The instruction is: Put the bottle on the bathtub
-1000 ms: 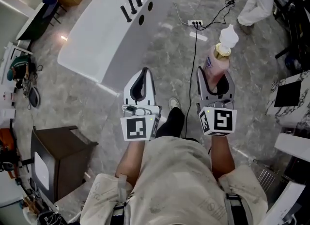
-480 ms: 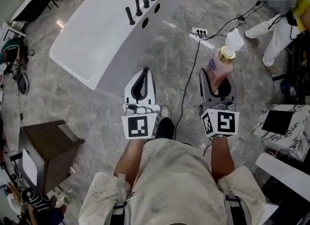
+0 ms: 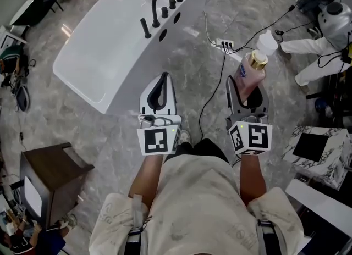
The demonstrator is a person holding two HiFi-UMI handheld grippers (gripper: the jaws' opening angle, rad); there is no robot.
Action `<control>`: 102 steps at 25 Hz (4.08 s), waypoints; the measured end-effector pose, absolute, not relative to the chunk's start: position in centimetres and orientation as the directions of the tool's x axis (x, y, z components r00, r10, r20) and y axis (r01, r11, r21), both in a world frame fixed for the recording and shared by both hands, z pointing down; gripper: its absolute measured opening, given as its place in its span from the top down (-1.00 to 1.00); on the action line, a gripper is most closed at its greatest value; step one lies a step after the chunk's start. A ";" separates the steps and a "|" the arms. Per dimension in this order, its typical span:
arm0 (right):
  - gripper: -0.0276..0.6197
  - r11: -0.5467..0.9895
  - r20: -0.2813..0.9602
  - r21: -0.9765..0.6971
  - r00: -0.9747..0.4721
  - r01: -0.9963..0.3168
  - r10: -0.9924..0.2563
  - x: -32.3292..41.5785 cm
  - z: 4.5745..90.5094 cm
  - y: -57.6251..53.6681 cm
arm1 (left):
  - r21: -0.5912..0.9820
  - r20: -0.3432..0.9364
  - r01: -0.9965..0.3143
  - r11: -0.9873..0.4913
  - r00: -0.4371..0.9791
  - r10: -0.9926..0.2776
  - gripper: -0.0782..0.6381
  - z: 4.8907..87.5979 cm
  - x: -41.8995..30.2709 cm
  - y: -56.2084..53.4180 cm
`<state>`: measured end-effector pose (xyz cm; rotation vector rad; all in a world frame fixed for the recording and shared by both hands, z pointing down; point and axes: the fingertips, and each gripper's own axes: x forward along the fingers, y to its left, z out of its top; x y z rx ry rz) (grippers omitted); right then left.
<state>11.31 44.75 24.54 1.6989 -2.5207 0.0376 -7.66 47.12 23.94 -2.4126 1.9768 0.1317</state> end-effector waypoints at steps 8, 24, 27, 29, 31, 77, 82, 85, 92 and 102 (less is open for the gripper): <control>0.22 0.393 0.069 0.032 -0.390 -0.919 -0.918 11.5 24.2 40.9 | 0.022 -0.076 -0.986 -0.166 0.164 -0.984 0.78 23.8 -7.8 43.6; 0.22 0.415 0.031 -0.028 -0.416 -0.909 -0.909 19.3 24.9 20.8 | -0.072 -0.071 -0.987 -0.142 0.148 -0.986 0.78 22.3 0.7 24.5; 0.22 0.413 0.030 -0.047 -0.415 -0.909 -0.909 21.1 25.0 17.4 | -0.087 -0.042 -0.986 -0.142 0.146 -0.988 0.78 22.2 2.5 21.2; 0.22 0.414 0.032 -0.055 -0.416 -0.909 -0.909 22.3 25.2 15.3 | -0.092 -0.047 -0.985 -0.148 0.153 -0.987 0.78 22.1 3.9 19.0; 0.22 0.415 0.035 -0.060 -0.418 -0.908 -0.908 23.6 25.5 13.4 | -0.098 -0.055 -0.983 -0.154 0.160 -0.986 0.78 22.1 5.3 17.0; 0.22 0.523 0.174 0.056 -0.507 -0.851 -0.844 6.8 29.8 -23.8 | 0.051 -0.008 -0.995 -0.087 0.086 -0.996 0.78 28.8 -9.1 -18.6; 0.22 0.546 0.186 0.076 -0.526 -0.834 -0.830 4.8 30.1 -25.8 | 0.064 -0.019 -0.994 -0.083 0.082 -0.996 0.78 28.9 -10.3 -20.7; 0.22 0.558 0.187 0.068 -0.539 -0.827 -0.821 3.5 29.9 -27.3 | 0.075 -0.017 -0.994 -0.074 0.073 -0.997 0.78 28.7 -11.2 -21.9; 0.22 0.598 0.240 0.038 -0.574 -0.800 -0.783 1.2 32.6 -31.0 | 0.074 0.014 -0.996 -0.047 0.048 -0.999 0.78 29.9 -12.5 -25.5; 0.23 0.652 0.382 -0.029 -0.611 -0.757 -0.693 0.1 40.8 -41.1 | 0.118 0.184 -0.993 0.016 0.006 -0.983 0.78 35.1 -13.4 -34.8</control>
